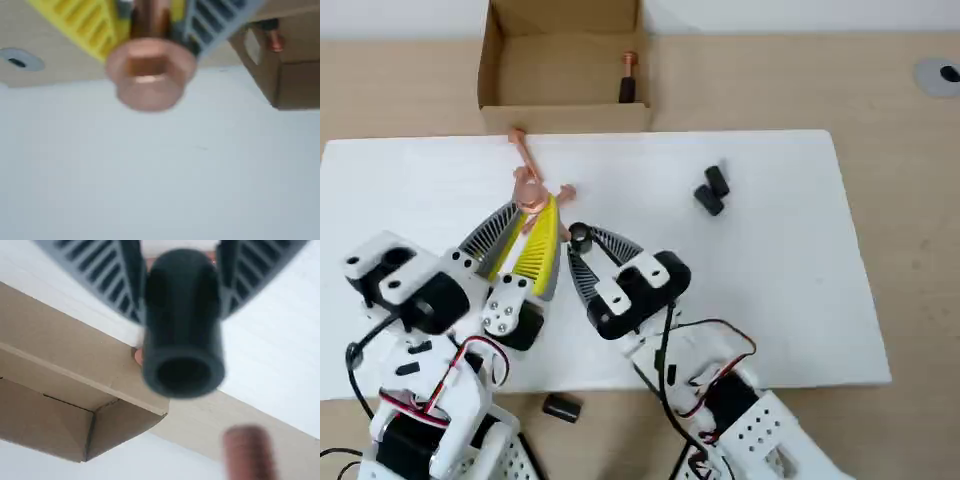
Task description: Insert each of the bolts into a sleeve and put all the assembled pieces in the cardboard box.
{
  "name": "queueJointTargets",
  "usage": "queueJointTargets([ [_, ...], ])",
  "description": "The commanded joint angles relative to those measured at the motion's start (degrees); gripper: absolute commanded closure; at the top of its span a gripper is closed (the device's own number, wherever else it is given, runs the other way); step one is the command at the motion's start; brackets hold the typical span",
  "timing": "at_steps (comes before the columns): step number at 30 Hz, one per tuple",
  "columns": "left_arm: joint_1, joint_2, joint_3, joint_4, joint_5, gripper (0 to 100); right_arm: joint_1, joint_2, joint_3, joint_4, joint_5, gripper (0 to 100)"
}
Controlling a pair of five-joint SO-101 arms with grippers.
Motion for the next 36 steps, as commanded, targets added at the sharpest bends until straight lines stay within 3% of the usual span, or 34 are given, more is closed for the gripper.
queueJointTargets([
  [1, 0.6, -0.6, -1.8, -1.2, 2.5, 99, -0.7, -0.9, 0.0, 0.0, 0.1, 98.8],
  [24, 1.1, -0.4, -2.6, -1.3, 3.2, 99, -0.7, -0.9, 0.0, 0.0, 0.1, 98.8],
  [36, 2.1, -0.4, 2.0, -4.1, -0.3, 99, -0.7, -1.3, 0.0, 0.0, 0.1, 98.8],
])
